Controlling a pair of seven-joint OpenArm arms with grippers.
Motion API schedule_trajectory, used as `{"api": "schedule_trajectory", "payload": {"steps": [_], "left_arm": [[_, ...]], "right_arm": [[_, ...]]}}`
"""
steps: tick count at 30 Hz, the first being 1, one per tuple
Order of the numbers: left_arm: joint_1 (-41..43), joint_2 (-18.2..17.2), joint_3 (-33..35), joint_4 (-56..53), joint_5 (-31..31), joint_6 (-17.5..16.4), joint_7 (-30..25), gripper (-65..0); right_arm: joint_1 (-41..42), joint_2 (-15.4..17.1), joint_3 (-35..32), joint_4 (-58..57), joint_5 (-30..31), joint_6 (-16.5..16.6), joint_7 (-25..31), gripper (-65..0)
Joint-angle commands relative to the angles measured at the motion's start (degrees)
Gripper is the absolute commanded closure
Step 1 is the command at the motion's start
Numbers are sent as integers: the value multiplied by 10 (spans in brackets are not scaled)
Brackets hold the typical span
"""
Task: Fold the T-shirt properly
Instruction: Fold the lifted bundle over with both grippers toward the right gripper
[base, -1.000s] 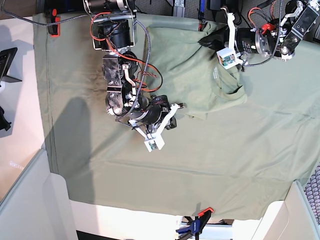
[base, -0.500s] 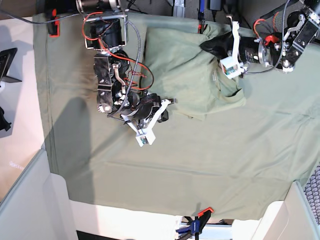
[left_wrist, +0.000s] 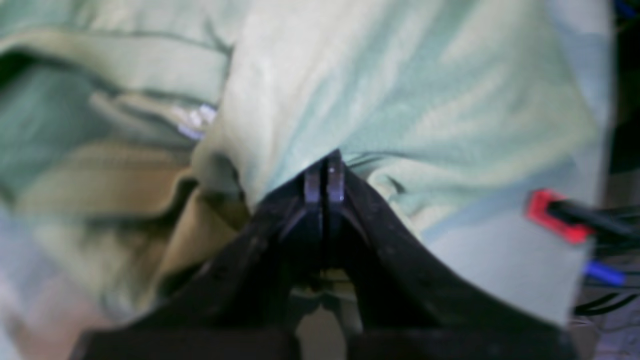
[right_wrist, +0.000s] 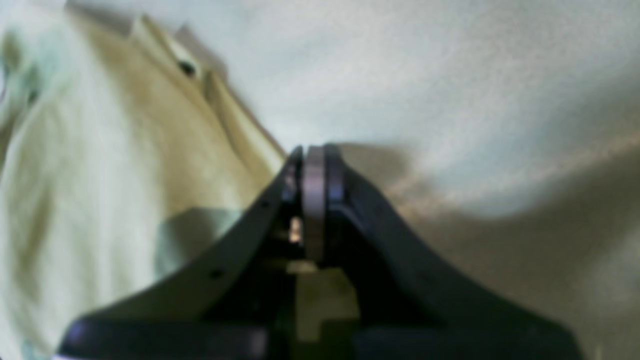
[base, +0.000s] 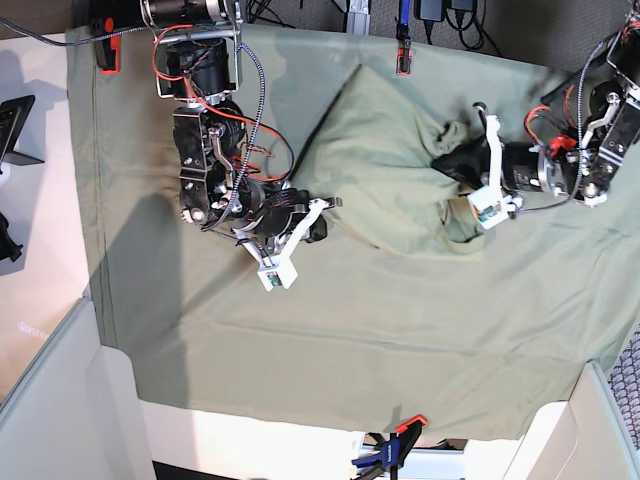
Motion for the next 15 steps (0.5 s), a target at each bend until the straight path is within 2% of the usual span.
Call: {"api": "schedule_trajectory", "payload": {"steps": [1,6,11,15], "left_arm": [[-9,-19,-7,-3,35,43,23,0],[-4,-66,-7,10,-39,43,24,0],[6,-109,-14,104,-54,43,33,0],[17,-132,-21,201,-69,43,81,0]], "right_arm": [[14,2,0,9,2,0,2,0],[14,2,0,9,2,0,7,0],[14,2,0,9,2,0,7,0],[14,2,0,9,2,0,7,0]]}}
